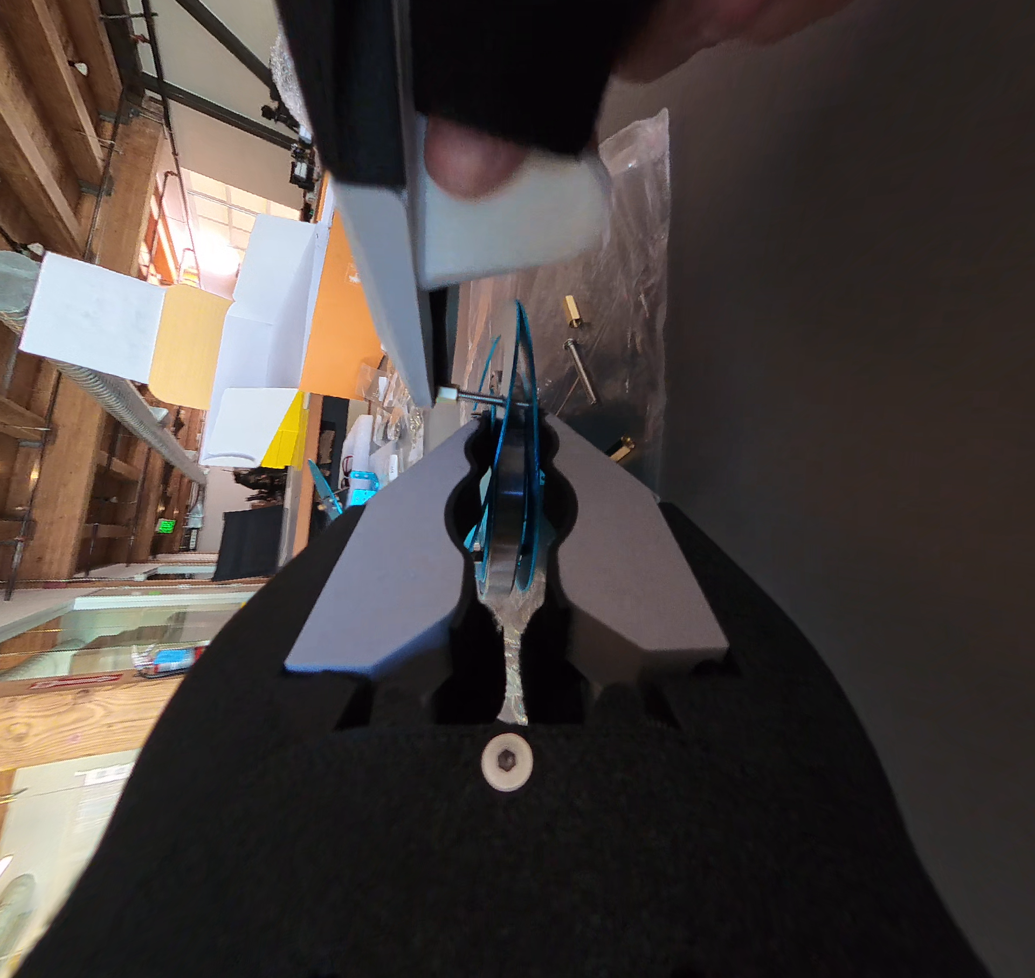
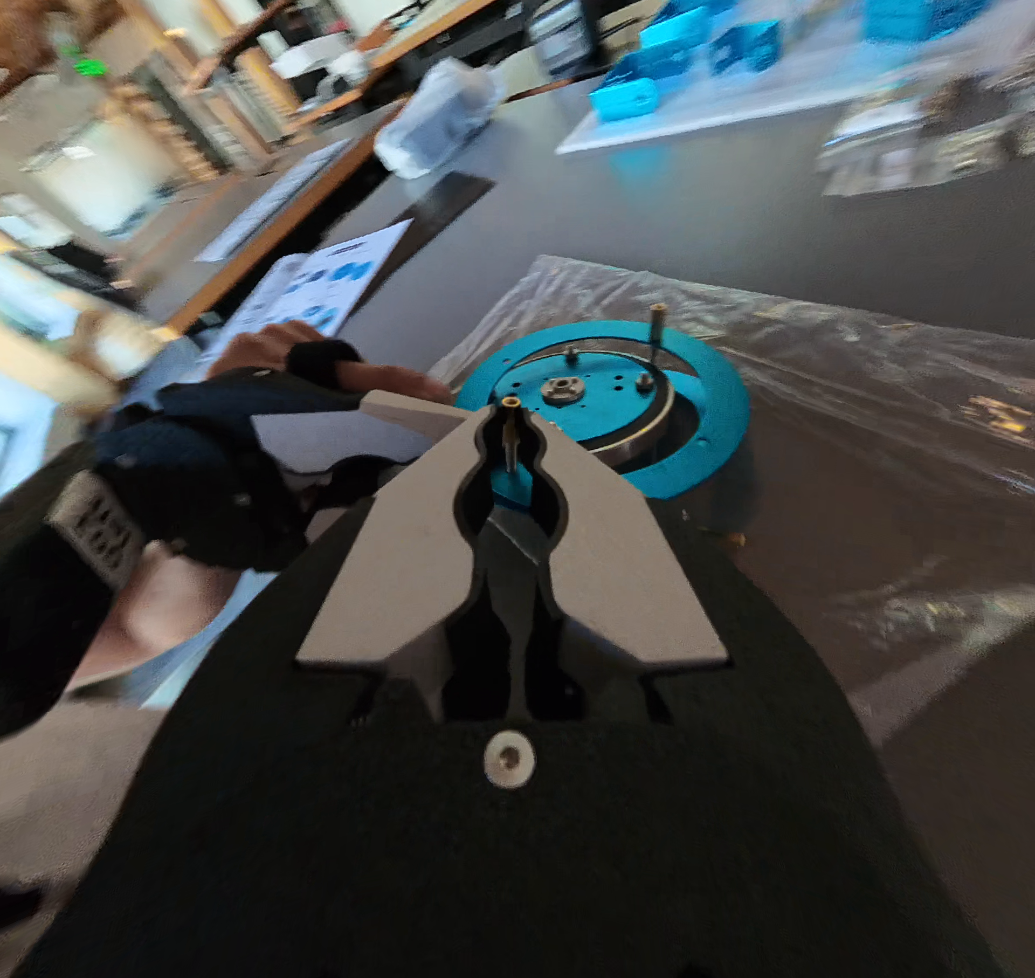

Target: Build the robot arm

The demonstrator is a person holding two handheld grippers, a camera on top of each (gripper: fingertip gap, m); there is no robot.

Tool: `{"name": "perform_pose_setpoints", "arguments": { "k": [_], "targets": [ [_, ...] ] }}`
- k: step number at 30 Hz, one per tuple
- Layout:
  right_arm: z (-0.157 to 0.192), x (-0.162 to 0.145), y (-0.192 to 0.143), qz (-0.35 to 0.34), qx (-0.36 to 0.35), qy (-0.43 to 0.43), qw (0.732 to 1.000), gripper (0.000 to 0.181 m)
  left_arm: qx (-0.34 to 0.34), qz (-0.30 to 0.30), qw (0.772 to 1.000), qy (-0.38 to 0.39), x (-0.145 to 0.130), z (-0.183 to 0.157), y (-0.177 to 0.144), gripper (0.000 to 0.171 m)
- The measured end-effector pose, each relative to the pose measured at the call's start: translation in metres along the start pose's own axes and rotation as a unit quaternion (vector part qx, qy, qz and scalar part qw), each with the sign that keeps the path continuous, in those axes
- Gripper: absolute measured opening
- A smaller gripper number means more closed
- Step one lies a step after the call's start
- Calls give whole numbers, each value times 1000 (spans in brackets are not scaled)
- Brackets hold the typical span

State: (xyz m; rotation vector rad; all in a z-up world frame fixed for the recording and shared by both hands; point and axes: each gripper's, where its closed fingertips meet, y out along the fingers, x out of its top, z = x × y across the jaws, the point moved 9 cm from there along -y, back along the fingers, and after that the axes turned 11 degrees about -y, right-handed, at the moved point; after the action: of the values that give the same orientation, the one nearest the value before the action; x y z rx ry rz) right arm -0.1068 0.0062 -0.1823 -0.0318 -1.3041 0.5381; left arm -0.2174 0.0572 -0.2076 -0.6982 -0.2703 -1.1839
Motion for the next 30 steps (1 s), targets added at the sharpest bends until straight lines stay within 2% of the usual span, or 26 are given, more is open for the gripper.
{"name": "perform_pose_setpoints", "arguments": {
  "k": [3, 6, 9, 11, 12, 14, 18, 22, 27, 30],
  "targets": [
    [18, -6, -1, -27, -121, -40, 991, 4, 3, 3, 1000, 11, 2, -3, 2, 15],
    [21, -9, -1, -32, -129, -31, 991, 5, 3, 0, 1000, 17, 1, -4, 1, 16],
    [14, -4, -9, -36, -68, -36, 996, 7, 0, -10, 1000, 7, 2, -3, -1, 16],
    [7, 0, -14, -50, 3, -93, 994, 31, 0, -12, 1000, 3, 1, -2, -2, 15],
    [2, 0, -16, -40, 43, -125, 990, 37, 0, -13, 1000, 1, 0, -2, -3, 15],
    [-5, -1, -21, -8, 138, -167, 976, 29, 2, -15, 1000, 1, -1, -2, -4, 15],
    [-28, 7, -18, -16, 244, -228, 942, 27, 1, -21, 1000, 10, -3, -3, -5, 15],
    [-50, 19, 7, 66, 371, -194, 906, 30, 1, -27, 999, 16, -6, -5, -6, 15],
    [-55, 24, 33, 101, 502, -151, 846, 22, 1, -31, 999, 15, -6, -5, -6, 15],
    [-54, 24, 39, 109, 514, -160, 836, 10, 0, -32, 999, 16, -6, -6, -5, 15]
  ]
}}
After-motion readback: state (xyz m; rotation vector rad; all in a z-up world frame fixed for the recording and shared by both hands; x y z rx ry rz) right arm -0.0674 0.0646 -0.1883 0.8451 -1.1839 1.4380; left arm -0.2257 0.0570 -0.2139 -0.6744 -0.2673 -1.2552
